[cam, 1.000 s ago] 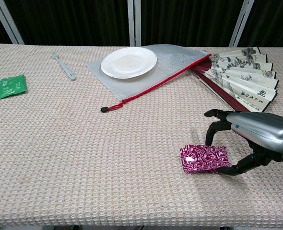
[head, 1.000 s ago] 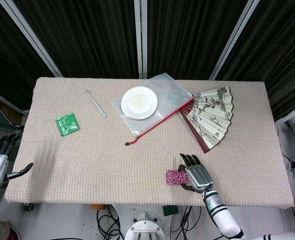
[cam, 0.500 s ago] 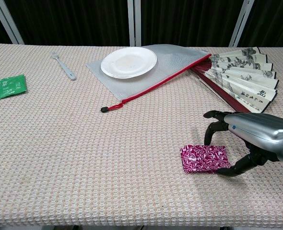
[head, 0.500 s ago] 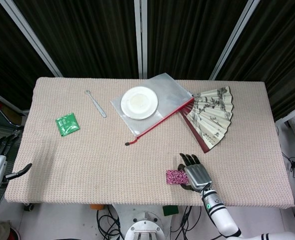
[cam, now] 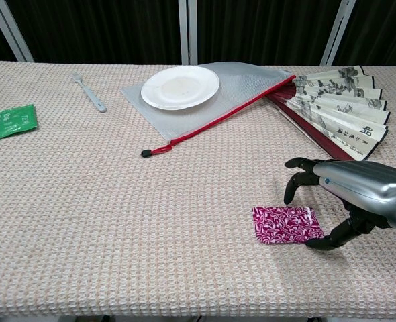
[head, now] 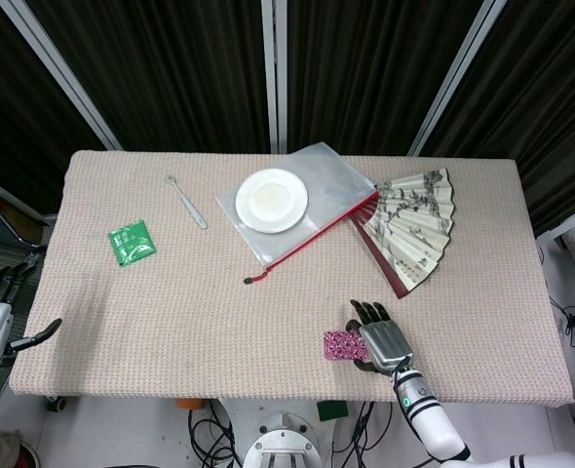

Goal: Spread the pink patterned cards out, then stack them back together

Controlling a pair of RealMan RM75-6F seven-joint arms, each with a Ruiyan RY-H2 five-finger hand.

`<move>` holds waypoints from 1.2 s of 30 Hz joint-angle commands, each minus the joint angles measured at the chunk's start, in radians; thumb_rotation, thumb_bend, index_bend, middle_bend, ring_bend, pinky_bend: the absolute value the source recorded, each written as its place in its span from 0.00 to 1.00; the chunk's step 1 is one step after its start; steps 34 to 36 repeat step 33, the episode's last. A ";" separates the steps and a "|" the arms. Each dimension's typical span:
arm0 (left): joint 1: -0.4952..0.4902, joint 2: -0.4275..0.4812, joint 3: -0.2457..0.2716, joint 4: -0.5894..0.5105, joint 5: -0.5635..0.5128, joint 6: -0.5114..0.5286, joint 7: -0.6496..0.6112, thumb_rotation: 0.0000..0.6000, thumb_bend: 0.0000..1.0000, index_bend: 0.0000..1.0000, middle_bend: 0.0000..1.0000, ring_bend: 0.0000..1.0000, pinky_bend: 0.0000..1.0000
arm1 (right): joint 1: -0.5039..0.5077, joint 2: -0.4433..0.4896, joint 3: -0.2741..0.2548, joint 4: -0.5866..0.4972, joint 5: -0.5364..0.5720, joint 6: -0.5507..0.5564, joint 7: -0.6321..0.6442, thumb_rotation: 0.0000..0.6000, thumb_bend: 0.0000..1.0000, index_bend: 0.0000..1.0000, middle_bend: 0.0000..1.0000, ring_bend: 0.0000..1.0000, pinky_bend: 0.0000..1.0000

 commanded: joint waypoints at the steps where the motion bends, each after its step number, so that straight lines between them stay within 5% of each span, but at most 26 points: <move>1: 0.000 0.000 0.000 0.000 0.000 0.000 0.000 0.17 0.10 0.07 0.05 0.03 0.17 | -0.001 0.004 -0.002 -0.003 0.000 -0.001 -0.002 1.00 0.48 0.33 0.02 0.00 0.00; 7: 0.002 0.001 0.001 -0.003 0.003 0.004 0.002 0.17 0.10 0.07 0.05 0.03 0.17 | -0.025 0.051 -0.012 -0.043 -0.073 0.029 0.043 1.00 0.48 0.29 0.02 0.00 0.00; 11: 0.006 0.004 0.000 -0.005 0.006 0.015 0.002 0.17 0.10 0.07 0.05 0.03 0.17 | -0.076 0.157 -0.038 -0.057 -0.233 0.083 0.176 1.00 0.48 0.15 0.01 0.00 0.00; 17: 0.014 0.003 -0.001 -0.008 0.015 0.038 0.007 0.17 0.11 0.07 0.05 0.03 0.17 | -0.210 0.257 -0.054 0.207 -0.499 0.327 0.377 1.00 0.48 0.00 0.00 0.00 0.00; 23: 0.017 -0.001 -0.001 -0.018 0.032 0.060 0.047 0.15 0.10 0.07 0.05 0.03 0.17 | -0.328 0.280 -0.030 0.416 -0.464 0.441 0.441 1.00 0.50 0.00 0.00 0.00 0.00; 36: 0.034 -0.022 -0.004 -0.032 0.067 0.127 0.114 0.12 0.11 0.07 0.05 0.03 0.17 | -0.379 0.293 -0.004 0.487 -0.506 0.443 0.569 1.00 0.51 0.00 0.00 0.00 0.00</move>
